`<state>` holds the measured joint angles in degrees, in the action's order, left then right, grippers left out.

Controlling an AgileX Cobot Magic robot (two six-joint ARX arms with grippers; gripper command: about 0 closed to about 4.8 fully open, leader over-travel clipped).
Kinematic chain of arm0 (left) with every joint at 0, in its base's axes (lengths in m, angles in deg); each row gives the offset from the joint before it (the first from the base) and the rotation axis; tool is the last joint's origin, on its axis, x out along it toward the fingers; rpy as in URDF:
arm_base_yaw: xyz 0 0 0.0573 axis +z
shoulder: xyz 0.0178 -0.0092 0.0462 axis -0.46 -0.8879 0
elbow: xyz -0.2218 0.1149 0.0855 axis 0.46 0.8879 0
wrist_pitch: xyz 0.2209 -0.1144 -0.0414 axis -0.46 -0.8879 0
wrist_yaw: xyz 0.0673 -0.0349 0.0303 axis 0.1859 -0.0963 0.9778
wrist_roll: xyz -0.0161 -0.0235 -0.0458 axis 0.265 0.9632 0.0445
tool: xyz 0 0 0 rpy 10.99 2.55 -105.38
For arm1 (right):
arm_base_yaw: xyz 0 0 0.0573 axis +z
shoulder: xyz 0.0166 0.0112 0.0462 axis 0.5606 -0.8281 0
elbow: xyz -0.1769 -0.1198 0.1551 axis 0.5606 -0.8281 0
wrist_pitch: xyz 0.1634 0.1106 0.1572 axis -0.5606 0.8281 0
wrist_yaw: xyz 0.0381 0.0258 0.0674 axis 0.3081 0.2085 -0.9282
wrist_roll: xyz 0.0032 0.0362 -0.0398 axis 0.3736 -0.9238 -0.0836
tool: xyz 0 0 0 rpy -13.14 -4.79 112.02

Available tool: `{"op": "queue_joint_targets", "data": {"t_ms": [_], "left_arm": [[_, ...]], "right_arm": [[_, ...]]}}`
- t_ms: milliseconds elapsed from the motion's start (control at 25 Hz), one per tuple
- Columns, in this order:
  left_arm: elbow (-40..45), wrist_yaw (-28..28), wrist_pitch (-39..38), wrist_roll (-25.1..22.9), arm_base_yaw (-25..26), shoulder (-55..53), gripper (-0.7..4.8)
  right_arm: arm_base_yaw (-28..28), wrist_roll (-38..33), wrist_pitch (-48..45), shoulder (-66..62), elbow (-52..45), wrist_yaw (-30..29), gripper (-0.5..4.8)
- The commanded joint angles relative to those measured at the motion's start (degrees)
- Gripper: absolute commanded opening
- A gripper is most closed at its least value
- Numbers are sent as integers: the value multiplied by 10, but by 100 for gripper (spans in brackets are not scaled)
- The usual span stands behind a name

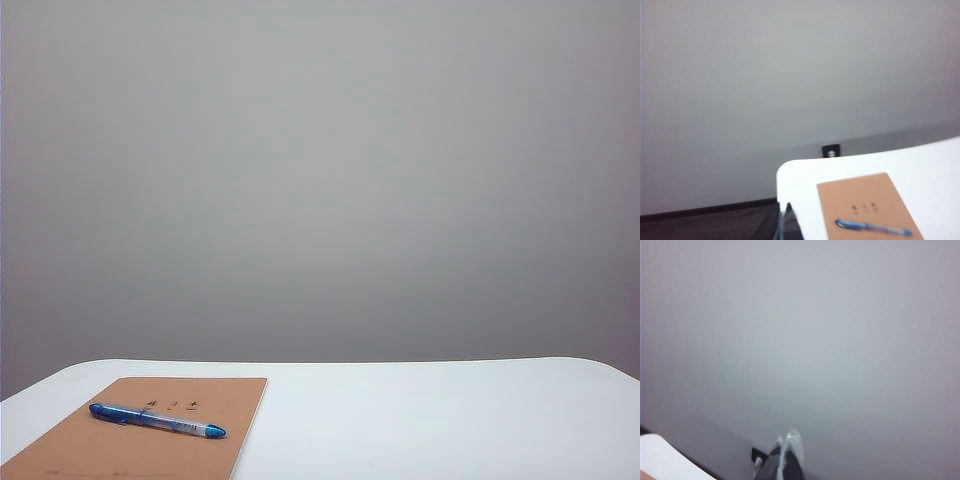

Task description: Pick up a pen on the table and place it on the notebook.

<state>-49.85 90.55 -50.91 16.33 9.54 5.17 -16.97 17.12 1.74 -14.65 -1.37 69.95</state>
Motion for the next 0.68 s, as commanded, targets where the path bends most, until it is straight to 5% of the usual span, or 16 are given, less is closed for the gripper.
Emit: {"op": "queue_joint_targets", "data": {"t_ms": [40, 200, 681], "left_arm": [[63, 42, 86, 7, 0, 42, -5], [132, 45, 174, 6, 0, 86, -5], [195, 39, 160, 59, 0, 137, -5]], "right_arm": [[-3, -26, -33, 92, -105, 20, -6], [-4, -50, -38, 171, -224, 31, -6], [-5, -168, -58, 440, -458, 47, -6]]}}
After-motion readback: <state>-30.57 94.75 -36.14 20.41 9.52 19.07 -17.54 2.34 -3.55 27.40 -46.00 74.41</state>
